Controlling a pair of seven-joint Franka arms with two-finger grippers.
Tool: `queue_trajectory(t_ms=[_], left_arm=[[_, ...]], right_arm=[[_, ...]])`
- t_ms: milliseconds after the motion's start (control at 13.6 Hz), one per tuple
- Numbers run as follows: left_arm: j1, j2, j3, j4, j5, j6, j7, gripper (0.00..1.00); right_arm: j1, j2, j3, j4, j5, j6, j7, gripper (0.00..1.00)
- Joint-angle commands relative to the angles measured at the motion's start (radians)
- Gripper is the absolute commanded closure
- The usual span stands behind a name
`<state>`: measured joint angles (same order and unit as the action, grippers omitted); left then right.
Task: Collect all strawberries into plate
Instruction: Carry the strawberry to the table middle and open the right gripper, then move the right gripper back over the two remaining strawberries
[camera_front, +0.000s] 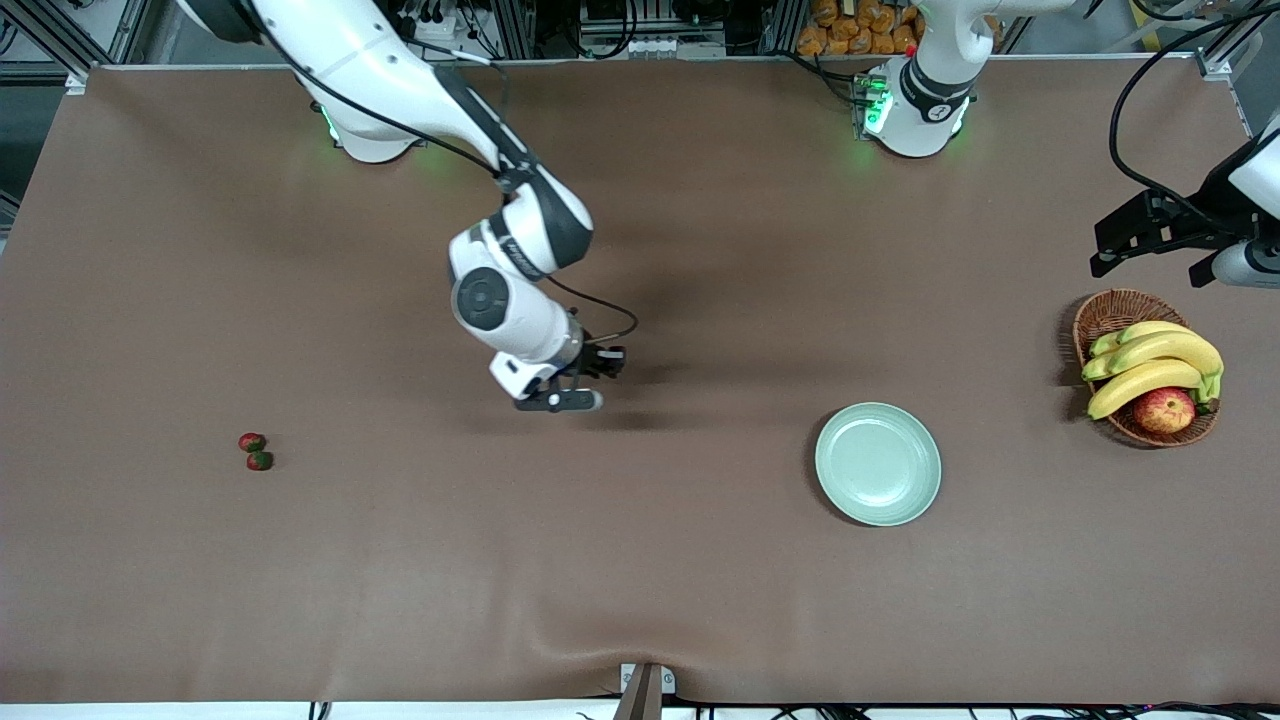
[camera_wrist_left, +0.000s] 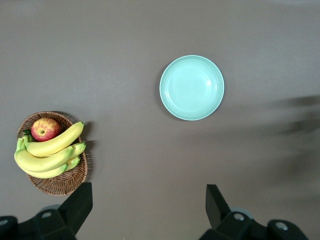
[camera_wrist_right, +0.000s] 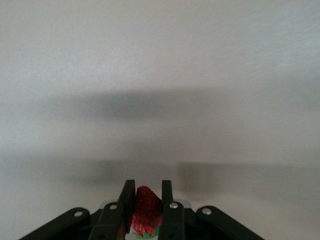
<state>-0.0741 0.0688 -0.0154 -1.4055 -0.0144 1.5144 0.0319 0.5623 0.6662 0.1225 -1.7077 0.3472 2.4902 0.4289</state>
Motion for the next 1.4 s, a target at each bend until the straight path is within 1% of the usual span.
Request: queue_trajectory(t_ms=[0, 74, 147, 295, 442, 589, 663, 810, 884, 957, 1031, 1105, 1178, 1252, 1325], left_arm=[[0.002, -0.007, -0.005, 0.005, 0.019, -0.008, -0.007, 0.00], [0.002, -0.007, -0.006, 0.003, 0.016, -0.008, -0.012, 0.00], [-0.001, -0.003, -0.006, 0.003, 0.013, -0.005, -0.013, 0.00], [0.003, -0.003, -0.005, 0.005, 0.010, -0.005, -0.012, 0.00], [0.005, -0.001, -0.001, 0.005, 0.013, -0.005, -0.012, 0.00], [0.008, 0.000, 0.000, 0.005, 0.010, -0.002, -0.010, 0.00], [0.008, 0.011, 0.000, 0.005, 0.010, 0.001, -0.010, 0.00], [0.008, 0.014, 0.000, 0.005, 0.013, 0.007, -0.013, 0.00], [0.008, 0.020, 0.000, 0.006, 0.013, 0.018, -0.012, 0.00], [0.008, 0.023, 0.000, 0.005, 0.011, 0.021, -0.012, 0.00], [0.008, 0.023, 0.000, 0.005, 0.011, 0.021, -0.012, 0.00], [0.008, 0.023, 0.002, 0.006, 0.011, 0.021, -0.012, 0.00], [0.013, 0.023, 0.003, 0.007, 0.010, 0.021, -0.009, 0.00], [0.020, 0.025, 0.006, 0.005, 0.011, 0.021, -0.010, 0.00], [0.022, 0.025, 0.006, 0.005, 0.010, 0.023, -0.010, 0.00]], right_arm=[[0.014, 0.036, -0.015, 0.045, 0.030, 0.016, 0.005, 0.31], [0.014, 0.041, -0.015, 0.045, 0.032, 0.060, 0.005, 0.00], [0.008, 0.036, -0.015, 0.042, 0.033, 0.090, 0.007, 0.00], [-0.030, 0.013, -0.015, 0.042, 0.033, 0.075, -0.002, 0.00], [-0.100, -0.046, -0.015, 0.043, 0.032, -0.055, -0.009, 0.00], [-0.224, -0.111, -0.015, 0.037, 0.016, -0.218, -0.025, 0.00], [-0.290, -0.129, -0.015, 0.037, 0.012, -0.282, -0.077, 0.00], [-0.413, -0.134, -0.017, 0.036, -0.010, -0.347, -0.261, 0.00], [-0.454, -0.134, -0.020, 0.036, -0.019, -0.370, -0.339, 0.00], [-0.487, -0.143, -0.036, 0.034, -0.045, -0.387, -0.382, 0.00], [-0.496, -0.151, -0.056, 0.033, -0.106, -0.390, -0.404, 0.00], [-0.510, -0.154, -0.076, 0.033, -0.205, -0.389, -0.433, 0.00], [-0.531, -0.154, -0.081, 0.033, -0.305, -0.389, -0.467, 0.00], [-0.557, -0.149, -0.081, 0.033, -0.376, -0.383, -0.502, 0.00], [-0.574, -0.140, -0.081, 0.033, -0.417, -0.369, -0.530, 0.00]])
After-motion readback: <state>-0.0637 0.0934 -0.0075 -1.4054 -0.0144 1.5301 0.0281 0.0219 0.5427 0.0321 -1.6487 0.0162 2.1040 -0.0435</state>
